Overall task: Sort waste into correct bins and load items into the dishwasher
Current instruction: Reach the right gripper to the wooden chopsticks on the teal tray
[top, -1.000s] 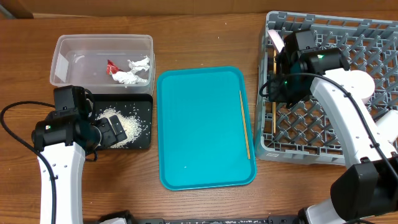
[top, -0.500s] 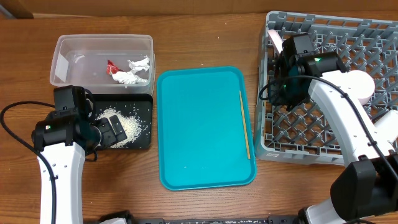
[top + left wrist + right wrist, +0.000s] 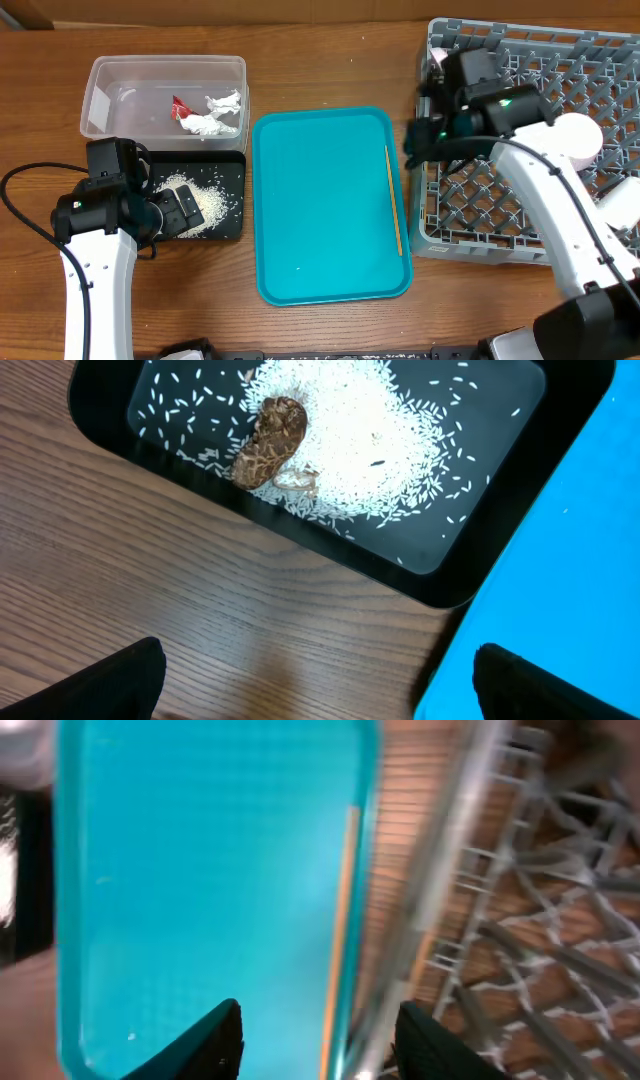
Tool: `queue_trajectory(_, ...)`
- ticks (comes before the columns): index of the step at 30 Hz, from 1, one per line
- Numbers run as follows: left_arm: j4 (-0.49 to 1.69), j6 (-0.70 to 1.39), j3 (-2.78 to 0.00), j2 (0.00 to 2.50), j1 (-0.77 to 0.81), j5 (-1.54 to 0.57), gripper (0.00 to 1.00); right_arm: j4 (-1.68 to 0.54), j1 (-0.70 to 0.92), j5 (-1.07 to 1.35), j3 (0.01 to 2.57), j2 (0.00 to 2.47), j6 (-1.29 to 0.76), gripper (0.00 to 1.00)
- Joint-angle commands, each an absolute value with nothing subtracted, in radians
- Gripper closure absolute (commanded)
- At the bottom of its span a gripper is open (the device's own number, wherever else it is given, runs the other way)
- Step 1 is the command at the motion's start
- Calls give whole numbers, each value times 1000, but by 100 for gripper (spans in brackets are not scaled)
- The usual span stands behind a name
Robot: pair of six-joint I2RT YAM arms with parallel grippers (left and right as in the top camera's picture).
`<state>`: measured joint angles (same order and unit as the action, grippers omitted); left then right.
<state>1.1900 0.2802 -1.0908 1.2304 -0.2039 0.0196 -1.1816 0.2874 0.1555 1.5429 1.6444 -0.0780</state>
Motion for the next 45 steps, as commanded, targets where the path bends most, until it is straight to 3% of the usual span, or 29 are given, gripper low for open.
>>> queue_trajectory(1,1193,270,-1097,1230,-209,23,0,-1174,363,128,1555,1674,-83,48)
queue_trajectory(10,1193,270,-1097,1230,-209,23,0,-1123,424,126,1446,1853,-234,49)
queue_trajectory(22,1193,270,-1097,1230,-209,23,0,-956,424,125,1248,1858,-241,48)
queue_trajectory(30,1193,270,-1097,1230,-209,23,0,-930,424,123,1246,1858,-241,48)
queue_trajectory(33,1193,270,-1097,1230,-209,23,0,-947,440,65,1246,1858,-240,54)
queue_trajectory(45,1193,270,-1097,1230,-209,23,0,-917,509,-30,1246,1860,-242,48)
